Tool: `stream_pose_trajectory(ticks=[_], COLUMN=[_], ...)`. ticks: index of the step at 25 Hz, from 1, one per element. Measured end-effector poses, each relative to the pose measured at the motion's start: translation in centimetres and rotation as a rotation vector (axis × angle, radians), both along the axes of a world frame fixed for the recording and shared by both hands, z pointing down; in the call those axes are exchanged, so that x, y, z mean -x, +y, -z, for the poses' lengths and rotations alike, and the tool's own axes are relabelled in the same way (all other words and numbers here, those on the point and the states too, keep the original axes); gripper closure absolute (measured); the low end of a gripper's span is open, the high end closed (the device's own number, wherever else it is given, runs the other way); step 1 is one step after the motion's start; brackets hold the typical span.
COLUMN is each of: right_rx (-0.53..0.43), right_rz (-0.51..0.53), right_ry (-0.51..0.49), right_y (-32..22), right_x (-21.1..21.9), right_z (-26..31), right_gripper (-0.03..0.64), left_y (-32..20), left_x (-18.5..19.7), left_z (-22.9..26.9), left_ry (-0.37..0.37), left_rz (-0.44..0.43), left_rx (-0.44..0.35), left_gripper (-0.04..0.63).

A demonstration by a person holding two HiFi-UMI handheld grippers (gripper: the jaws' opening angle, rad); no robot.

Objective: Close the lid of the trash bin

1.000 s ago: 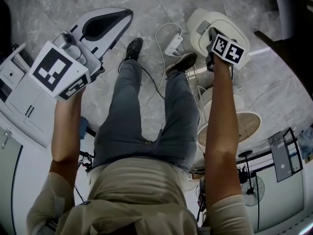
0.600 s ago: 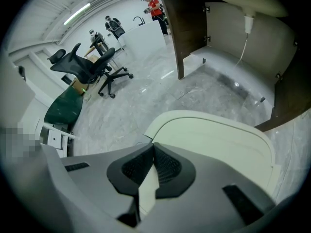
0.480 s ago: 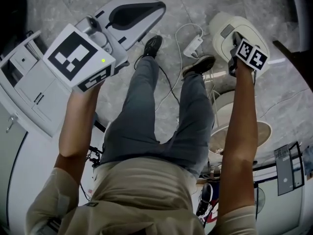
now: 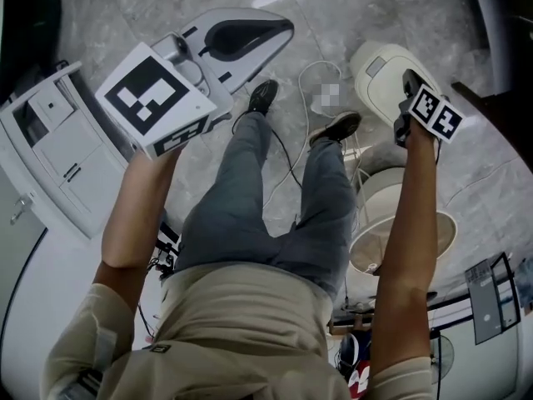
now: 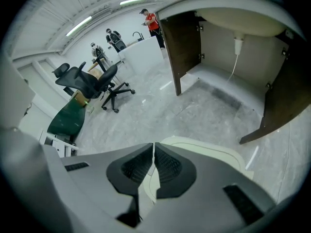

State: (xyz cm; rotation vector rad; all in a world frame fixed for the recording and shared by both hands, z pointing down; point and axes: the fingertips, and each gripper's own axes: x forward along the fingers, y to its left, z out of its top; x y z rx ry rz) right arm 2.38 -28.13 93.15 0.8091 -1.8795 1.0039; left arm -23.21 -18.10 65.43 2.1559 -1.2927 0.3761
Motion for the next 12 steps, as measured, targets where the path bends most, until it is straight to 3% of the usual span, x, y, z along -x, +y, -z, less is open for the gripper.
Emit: stream_pose_trajectory(ticks=[6,12], right_rx=[-0.09,-0.214], right_rz=[-0.001,-0.012], right_ry=[-0.05,-0.104], right_y=[-2.0,-2.1], right_x=[0.8,0.8], right_z=[9.0,20.1], right_gripper=[0.591,0.591], left_y=[-0.4,0.6], left_x=[-0.1,-1.4], left_z=[6.6,14.2], left_ry=[-0.027,-0.069], left_rz=[-0.022,-0.11], left_rx=[-0.059,-0.137], left_gripper=[0.58,0.58])
